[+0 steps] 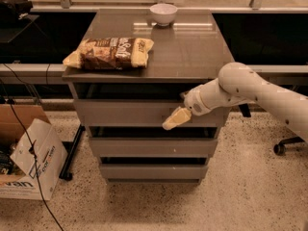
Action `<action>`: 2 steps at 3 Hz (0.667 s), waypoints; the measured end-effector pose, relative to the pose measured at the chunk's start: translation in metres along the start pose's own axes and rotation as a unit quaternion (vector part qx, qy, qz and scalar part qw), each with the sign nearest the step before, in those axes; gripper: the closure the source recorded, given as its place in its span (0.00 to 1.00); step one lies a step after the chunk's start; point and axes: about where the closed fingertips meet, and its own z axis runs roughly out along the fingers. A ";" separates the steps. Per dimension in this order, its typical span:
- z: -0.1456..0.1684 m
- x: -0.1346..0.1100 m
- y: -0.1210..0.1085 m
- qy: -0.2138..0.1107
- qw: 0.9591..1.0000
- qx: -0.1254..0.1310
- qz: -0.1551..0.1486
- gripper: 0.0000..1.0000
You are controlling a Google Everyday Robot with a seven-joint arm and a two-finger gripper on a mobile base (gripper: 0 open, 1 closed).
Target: Open top drawer
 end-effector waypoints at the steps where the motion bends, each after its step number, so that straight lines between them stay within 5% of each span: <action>1: 0.000 0.014 0.013 0.027 1.000 -0.014 0.003 0.50; 2: -0.001 0.013 0.013 0.027 1.000 -0.014 0.003 0.73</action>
Offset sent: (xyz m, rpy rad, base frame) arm -0.0921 -0.0302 0.0061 -0.1116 0.0845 0.0288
